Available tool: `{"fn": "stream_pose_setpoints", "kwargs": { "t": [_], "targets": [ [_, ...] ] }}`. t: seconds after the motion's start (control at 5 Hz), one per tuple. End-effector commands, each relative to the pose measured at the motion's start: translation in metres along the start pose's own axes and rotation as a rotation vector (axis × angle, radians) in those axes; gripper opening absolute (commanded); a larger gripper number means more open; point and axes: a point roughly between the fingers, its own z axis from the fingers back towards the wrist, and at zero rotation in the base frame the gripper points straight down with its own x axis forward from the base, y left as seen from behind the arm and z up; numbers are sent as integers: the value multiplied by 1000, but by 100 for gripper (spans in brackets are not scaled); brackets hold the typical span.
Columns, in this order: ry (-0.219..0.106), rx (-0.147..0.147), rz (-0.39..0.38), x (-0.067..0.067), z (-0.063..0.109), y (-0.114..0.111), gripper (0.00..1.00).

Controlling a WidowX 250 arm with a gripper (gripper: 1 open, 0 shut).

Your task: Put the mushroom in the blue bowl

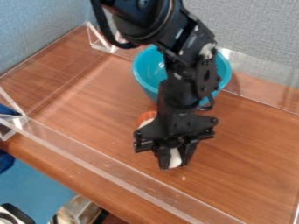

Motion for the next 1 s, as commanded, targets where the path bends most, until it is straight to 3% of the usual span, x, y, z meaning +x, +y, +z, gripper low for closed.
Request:
{"fn": "stream_pose_setpoints", "kwargs": {
  "t": [0.0,0.2,0.4,0.8],
  "targets": [
    [-24,-79,0,8,29,-8,0],
    [-15,-116,-10,11,50,-8,0],
    [-4,-151,7,26,71,-10,0],
    [6,-158,47,68,87,-15,0]
  ]
}}
